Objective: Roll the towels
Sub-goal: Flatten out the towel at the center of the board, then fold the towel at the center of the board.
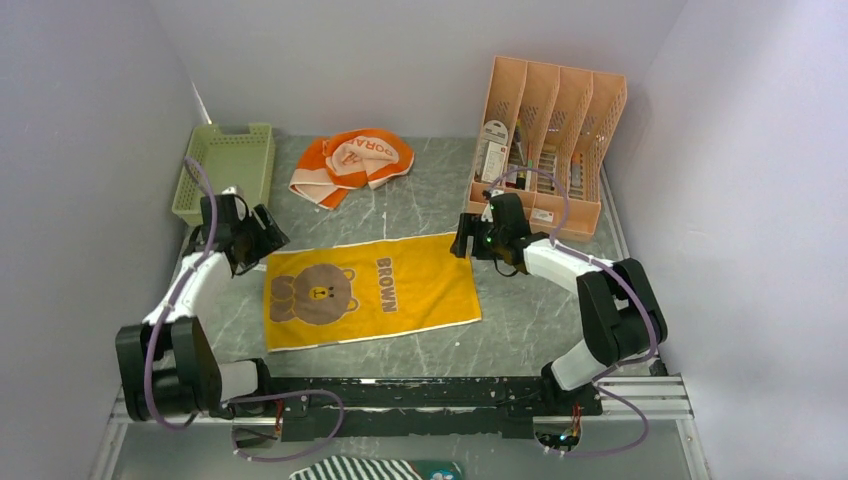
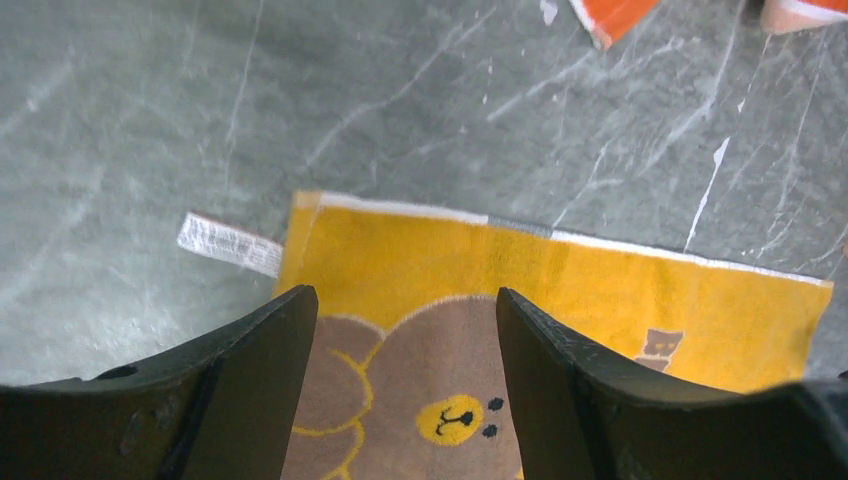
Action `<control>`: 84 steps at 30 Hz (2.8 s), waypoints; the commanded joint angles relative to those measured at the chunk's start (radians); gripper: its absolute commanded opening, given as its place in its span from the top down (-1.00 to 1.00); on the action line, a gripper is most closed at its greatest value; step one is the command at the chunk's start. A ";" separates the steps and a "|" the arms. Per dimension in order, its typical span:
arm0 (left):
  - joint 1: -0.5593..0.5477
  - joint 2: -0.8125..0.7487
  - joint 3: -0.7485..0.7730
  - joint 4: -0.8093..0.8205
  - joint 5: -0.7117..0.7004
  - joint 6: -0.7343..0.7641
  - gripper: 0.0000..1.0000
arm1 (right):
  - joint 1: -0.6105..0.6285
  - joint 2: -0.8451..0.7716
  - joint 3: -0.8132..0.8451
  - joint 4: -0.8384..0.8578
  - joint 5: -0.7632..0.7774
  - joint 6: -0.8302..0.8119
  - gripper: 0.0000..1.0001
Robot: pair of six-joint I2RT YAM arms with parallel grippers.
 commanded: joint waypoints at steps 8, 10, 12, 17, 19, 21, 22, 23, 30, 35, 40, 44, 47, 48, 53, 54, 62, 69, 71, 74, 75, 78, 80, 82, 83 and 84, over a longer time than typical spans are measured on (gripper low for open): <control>0.065 0.359 0.345 -0.134 0.055 0.301 -0.37 | -0.023 0.111 0.131 0.030 0.091 -0.069 -0.57; 0.071 0.390 0.348 -0.139 0.036 0.313 -0.34 | -0.037 0.121 0.150 0.019 0.078 -0.069 -0.58; 0.075 0.406 0.346 -0.160 0.032 0.330 -0.30 | -0.052 0.124 0.164 0.011 0.065 -0.070 -0.58; 0.086 0.374 0.264 -0.151 0.057 0.339 -0.30 | -0.091 0.132 0.184 -0.008 0.030 -0.076 -0.59; 0.089 0.367 0.234 -0.145 0.080 0.340 -0.29 | -0.104 0.139 0.187 -0.007 0.015 -0.073 -0.59; 0.091 0.374 0.218 -0.143 0.080 0.342 -0.28 | -0.108 0.151 0.185 0.006 -0.001 -0.064 -0.59; 0.092 0.382 0.216 -0.148 0.082 0.345 -0.24 | -0.110 0.158 0.185 0.012 -0.005 -0.061 -0.59; 0.092 0.392 0.217 -0.153 0.084 0.346 -0.21 | -0.112 0.166 0.186 0.015 -0.008 -0.060 -0.59; 0.109 0.446 0.244 -0.137 0.079 0.337 0.38 | -0.110 0.190 0.191 0.021 0.031 -0.091 -0.58; 0.139 0.443 0.289 -0.127 0.079 0.322 0.86 | -0.102 0.237 0.207 0.032 0.059 -0.108 -0.50; 0.151 0.456 0.304 -0.119 0.108 0.316 0.86 | -0.084 0.293 0.277 0.022 0.062 -0.150 -0.37; 0.152 0.461 0.294 -0.107 0.128 0.316 0.87 | -0.020 0.312 0.303 0.014 0.091 -0.203 -0.33; 0.152 0.472 0.296 -0.111 0.133 0.317 0.86 | 0.000 0.330 0.310 0.018 0.082 -0.201 -0.31; 0.152 0.475 0.297 -0.111 0.136 0.318 0.86 | 0.002 0.333 0.309 0.023 0.079 -0.196 -0.30; 0.154 0.478 0.295 -0.111 0.140 0.317 0.86 | 0.005 0.348 0.306 0.018 0.077 -0.202 -0.22; 0.153 0.480 0.296 -0.110 0.141 0.317 0.86 | 0.006 0.350 0.304 0.014 0.084 -0.206 -0.21; 0.154 0.486 0.295 -0.111 0.149 0.314 0.86 | 0.041 0.354 0.301 -0.006 0.157 -0.253 0.10; 0.154 0.480 0.288 -0.109 0.152 0.313 0.86 | 0.107 0.372 0.312 -0.043 0.246 -0.304 0.20; 0.154 0.480 0.287 -0.110 0.155 0.313 0.86 | 0.120 0.377 0.312 -0.048 0.262 -0.313 0.33; 0.154 0.481 0.284 -0.112 0.155 0.313 0.86 | 0.125 0.384 0.308 -0.050 0.265 -0.310 0.55; 0.154 0.479 0.283 -0.112 0.152 0.313 0.86 | 0.125 0.384 0.304 -0.049 0.265 -0.308 0.63; 0.154 0.472 0.283 -0.112 0.146 0.312 0.86 | 0.120 0.376 0.294 -0.042 0.261 -0.295 0.99; 0.154 0.467 0.290 -0.108 0.147 0.307 0.86 | 0.101 0.357 0.305 -0.042 0.268 -0.272 1.00; 0.154 0.460 0.311 -0.101 0.161 0.304 0.86 | 0.079 0.338 0.330 -0.030 0.259 -0.259 1.00; 0.154 0.457 0.327 -0.093 0.167 0.300 0.84 | 0.067 0.333 0.350 -0.023 0.257 -0.256 1.00; 0.154 0.453 0.344 -0.081 0.175 0.297 0.82 | 0.055 0.335 0.375 -0.019 0.251 -0.254 1.00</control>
